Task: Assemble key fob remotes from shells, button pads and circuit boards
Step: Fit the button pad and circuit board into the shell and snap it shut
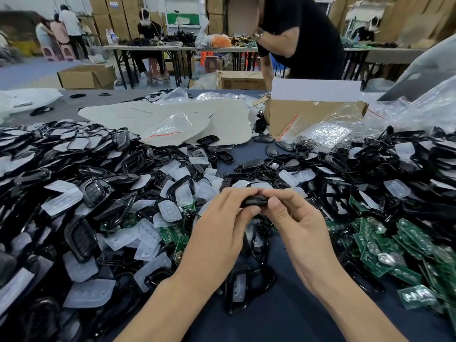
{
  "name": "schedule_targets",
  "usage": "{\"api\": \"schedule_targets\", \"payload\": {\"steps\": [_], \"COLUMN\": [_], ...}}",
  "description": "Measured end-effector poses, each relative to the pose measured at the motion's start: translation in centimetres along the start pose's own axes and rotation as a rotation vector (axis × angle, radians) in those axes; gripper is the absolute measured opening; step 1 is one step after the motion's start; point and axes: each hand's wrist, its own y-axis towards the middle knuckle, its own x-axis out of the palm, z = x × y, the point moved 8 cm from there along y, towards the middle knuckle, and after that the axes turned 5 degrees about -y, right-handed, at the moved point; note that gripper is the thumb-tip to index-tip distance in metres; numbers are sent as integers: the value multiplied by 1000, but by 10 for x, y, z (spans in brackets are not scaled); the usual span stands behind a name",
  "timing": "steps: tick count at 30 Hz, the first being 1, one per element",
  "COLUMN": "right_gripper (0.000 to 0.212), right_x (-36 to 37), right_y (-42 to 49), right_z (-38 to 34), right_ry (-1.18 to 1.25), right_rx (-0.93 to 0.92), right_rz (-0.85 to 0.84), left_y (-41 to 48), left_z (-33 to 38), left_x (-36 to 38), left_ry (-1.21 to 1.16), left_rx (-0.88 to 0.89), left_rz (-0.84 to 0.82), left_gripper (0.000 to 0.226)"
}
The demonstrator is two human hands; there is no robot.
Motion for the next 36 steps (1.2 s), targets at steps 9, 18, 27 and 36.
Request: {"api": "schedule_targets", "payload": {"steps": [9, 18, 27, 36], "right_gripper": [38, 42, 45, 44], "right_x": [38, 45, 45, 41], "right_y": [-12, -17, -20, -18], "right_z": [19, 29, 28, 26], "right_ry": [676, 676, 653, 613], "right_rx": [445, 501, 495, 470], "right_rz": [-257, -138, -121, -108], "left_y": [-4, 4, 0, 2], "left_z": [8, 8, 1, -4], "left_x": [-1, 13, 7, 9], "left_ry": [124, -1, -91, -101], "left_rx": [80, -5, 42, 27], "left_rz": [108, -82, 79, 67], "left_gripper": [34, 42, 44, 35]}}
